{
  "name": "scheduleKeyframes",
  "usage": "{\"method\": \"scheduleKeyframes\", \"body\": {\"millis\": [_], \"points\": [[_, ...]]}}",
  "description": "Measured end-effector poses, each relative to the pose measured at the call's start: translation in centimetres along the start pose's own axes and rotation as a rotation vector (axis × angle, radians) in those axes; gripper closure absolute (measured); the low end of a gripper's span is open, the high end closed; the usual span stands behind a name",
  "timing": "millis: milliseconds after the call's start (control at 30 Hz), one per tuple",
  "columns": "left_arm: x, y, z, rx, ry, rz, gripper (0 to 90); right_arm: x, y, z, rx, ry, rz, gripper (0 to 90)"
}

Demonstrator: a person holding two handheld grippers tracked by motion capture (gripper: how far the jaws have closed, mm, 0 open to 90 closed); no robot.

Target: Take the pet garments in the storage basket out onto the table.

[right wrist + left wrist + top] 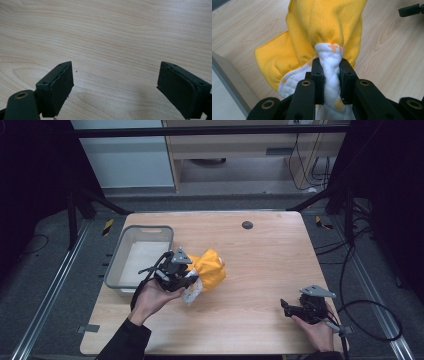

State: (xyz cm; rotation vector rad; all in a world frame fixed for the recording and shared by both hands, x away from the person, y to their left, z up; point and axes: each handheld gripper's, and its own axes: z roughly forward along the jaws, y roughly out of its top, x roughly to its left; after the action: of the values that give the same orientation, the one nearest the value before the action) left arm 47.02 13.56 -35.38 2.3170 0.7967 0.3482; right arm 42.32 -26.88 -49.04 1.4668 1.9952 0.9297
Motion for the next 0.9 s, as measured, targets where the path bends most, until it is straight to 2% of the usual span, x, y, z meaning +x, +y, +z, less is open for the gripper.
{"method": "scheduleKeyframes", "body": {"millis": [300,900], "points": [[-0.5,-0.3,1.8,0.013,-0.035,-0.008,77.3,0.0,0.0,0.0,0.0,0.0,-0.002,13.1],[-2.3,-0.3,5.5,0.047,-0.064,0.027,77.4,0.0,0.0,0.0,-0.006,0.002,-0.004,13.1]]}}
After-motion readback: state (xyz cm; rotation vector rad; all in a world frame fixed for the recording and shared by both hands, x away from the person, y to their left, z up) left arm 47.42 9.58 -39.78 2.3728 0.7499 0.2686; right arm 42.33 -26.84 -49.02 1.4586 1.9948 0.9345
